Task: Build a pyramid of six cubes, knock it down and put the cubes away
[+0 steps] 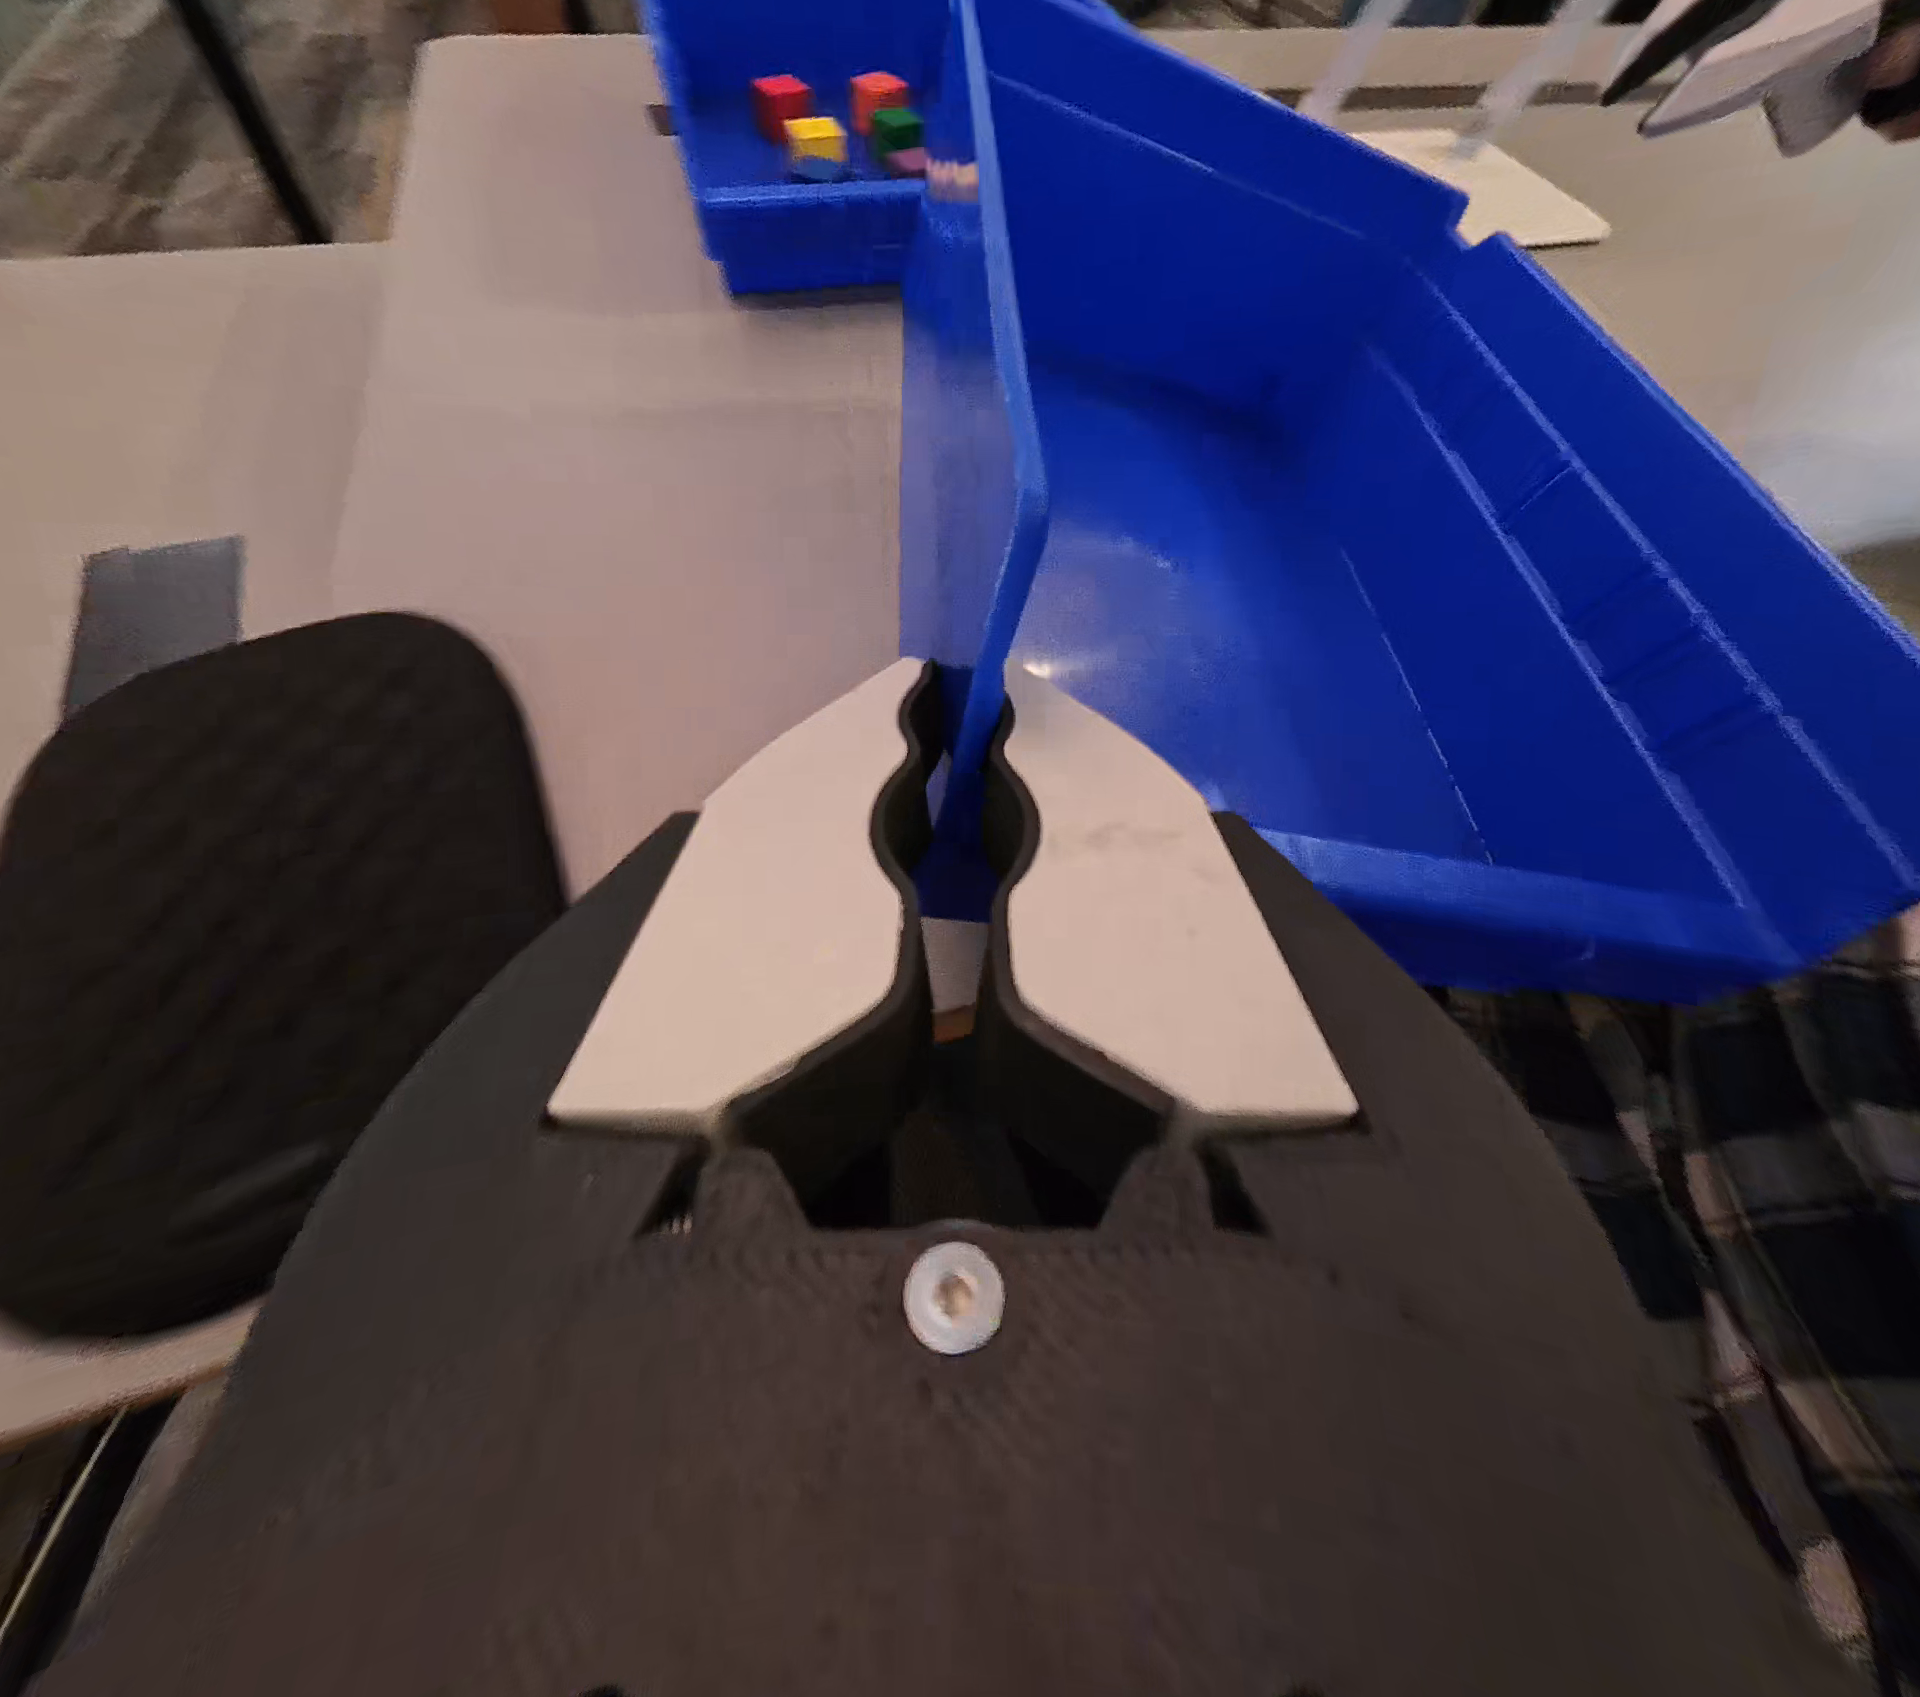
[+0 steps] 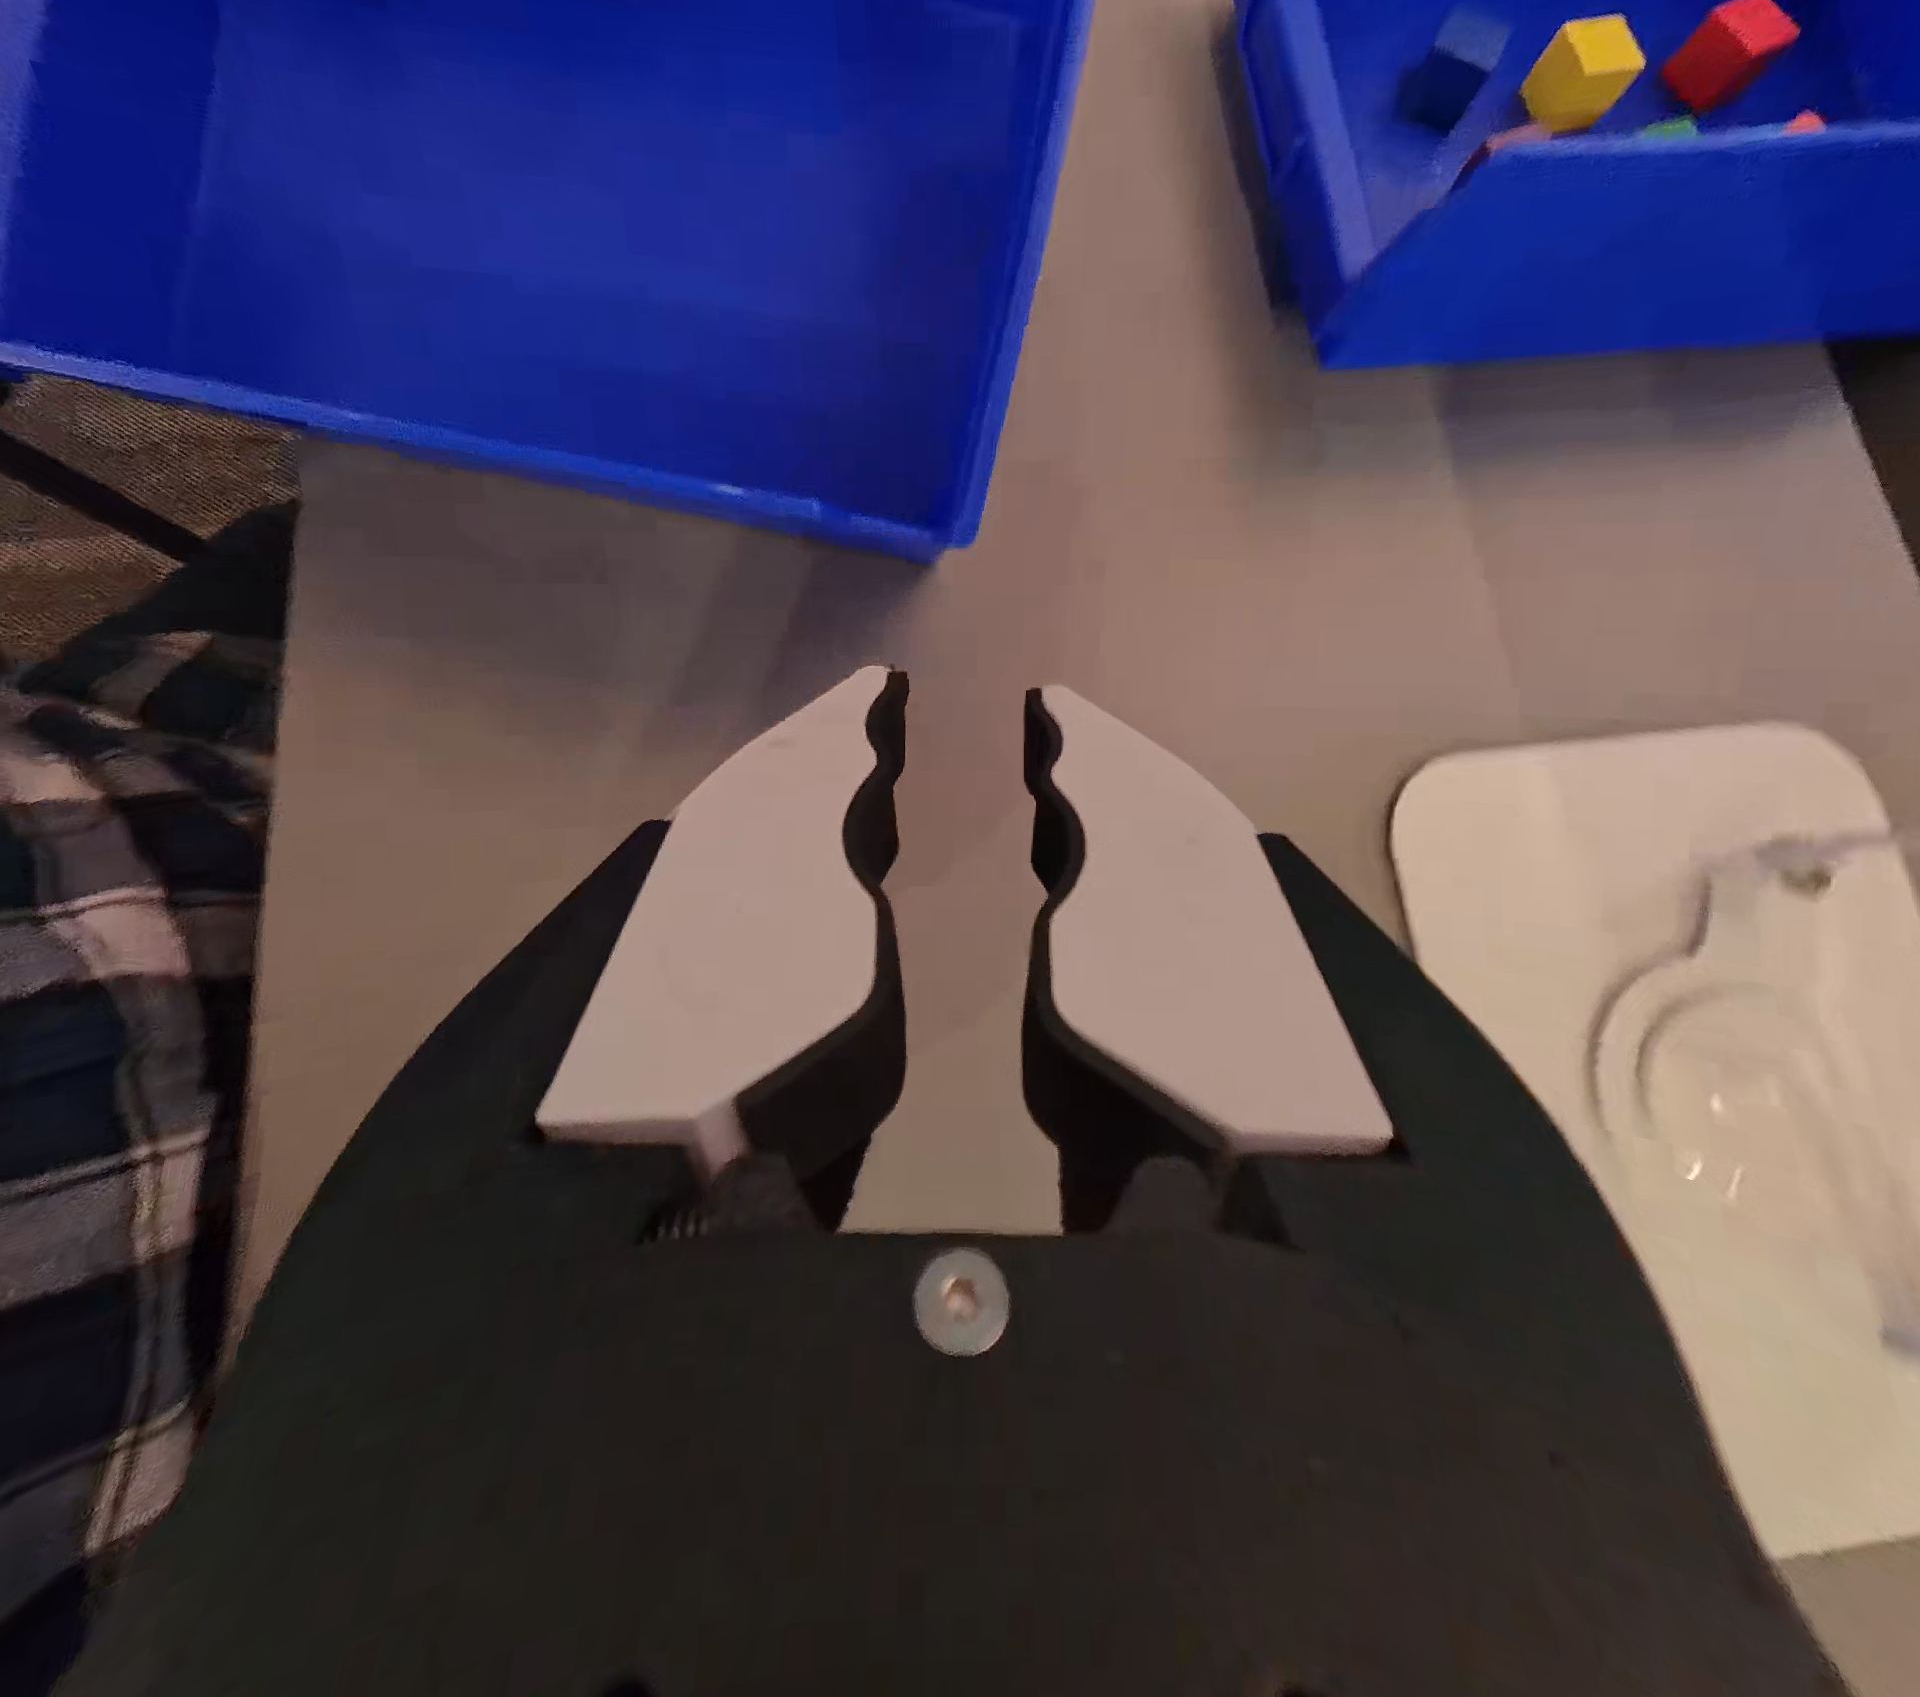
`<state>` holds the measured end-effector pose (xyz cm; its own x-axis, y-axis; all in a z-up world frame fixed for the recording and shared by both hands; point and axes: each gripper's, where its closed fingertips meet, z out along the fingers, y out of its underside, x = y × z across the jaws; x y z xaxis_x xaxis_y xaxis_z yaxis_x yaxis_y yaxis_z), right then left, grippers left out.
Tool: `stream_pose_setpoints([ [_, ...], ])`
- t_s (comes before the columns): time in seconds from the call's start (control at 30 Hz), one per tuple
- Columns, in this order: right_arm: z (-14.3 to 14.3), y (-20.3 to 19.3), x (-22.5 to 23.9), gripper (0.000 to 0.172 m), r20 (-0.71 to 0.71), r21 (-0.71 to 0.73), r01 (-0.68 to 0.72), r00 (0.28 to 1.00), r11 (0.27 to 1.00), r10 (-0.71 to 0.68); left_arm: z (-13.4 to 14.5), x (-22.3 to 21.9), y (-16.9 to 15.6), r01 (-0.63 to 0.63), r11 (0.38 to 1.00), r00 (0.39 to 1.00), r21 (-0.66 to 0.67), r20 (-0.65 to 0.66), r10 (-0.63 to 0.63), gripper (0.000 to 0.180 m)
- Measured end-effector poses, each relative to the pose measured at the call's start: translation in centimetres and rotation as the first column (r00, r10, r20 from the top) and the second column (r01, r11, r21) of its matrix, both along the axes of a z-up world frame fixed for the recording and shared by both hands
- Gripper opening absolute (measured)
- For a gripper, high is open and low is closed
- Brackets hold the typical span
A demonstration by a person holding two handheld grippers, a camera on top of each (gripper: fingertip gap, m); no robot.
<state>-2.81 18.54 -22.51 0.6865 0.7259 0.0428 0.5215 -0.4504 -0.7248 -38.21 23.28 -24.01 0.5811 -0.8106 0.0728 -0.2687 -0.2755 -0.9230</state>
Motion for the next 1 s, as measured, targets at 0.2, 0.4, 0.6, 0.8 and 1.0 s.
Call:
stream_pose_setpoints([
  [0.2,1.0,-7.0,6.2,0.019,-0.034,0.05,0.161,0.987,0.986,-0.159,-0.7,9.0,-1.8,0.245,0.969,0.969,-0.033,-0.026,-0.246,0.004],
  [0.4,1.6,-13.4,14.4,0.017,-0.074,0.078,0.384,0.923,0.92,-0.378,-2.4,19.8,-3.2,0.45,0.885,0.89,-0.116,-0.026,-0.456,0.004],
  [0.6,0.5,-19.5,19.3,0.022,-0.094,0.049,0.521,0.852,0.852,-0.515,-2.8,29.7,-5.1,0.578,0.801,0.81,-0.157,-0.005,-0.586,0.004],
  [0.8,1.4,-23.6,20.0,0.05,-0.139,0.123,0.599,0.8,0.791,-0.584,-4.2,38.3,-7.2,0.613,0.764,0.78,-0.202,0.0,-0.625,0.004],
  [1.0,1.5,-24.2,17.9,0.107,-0.151,0.262,0.686,0.724,0.678,-0.674,-5.3,45.1,-9.4,0.604,0.77,0.782,-0.206,-0.03,-0.622,0.004],
])
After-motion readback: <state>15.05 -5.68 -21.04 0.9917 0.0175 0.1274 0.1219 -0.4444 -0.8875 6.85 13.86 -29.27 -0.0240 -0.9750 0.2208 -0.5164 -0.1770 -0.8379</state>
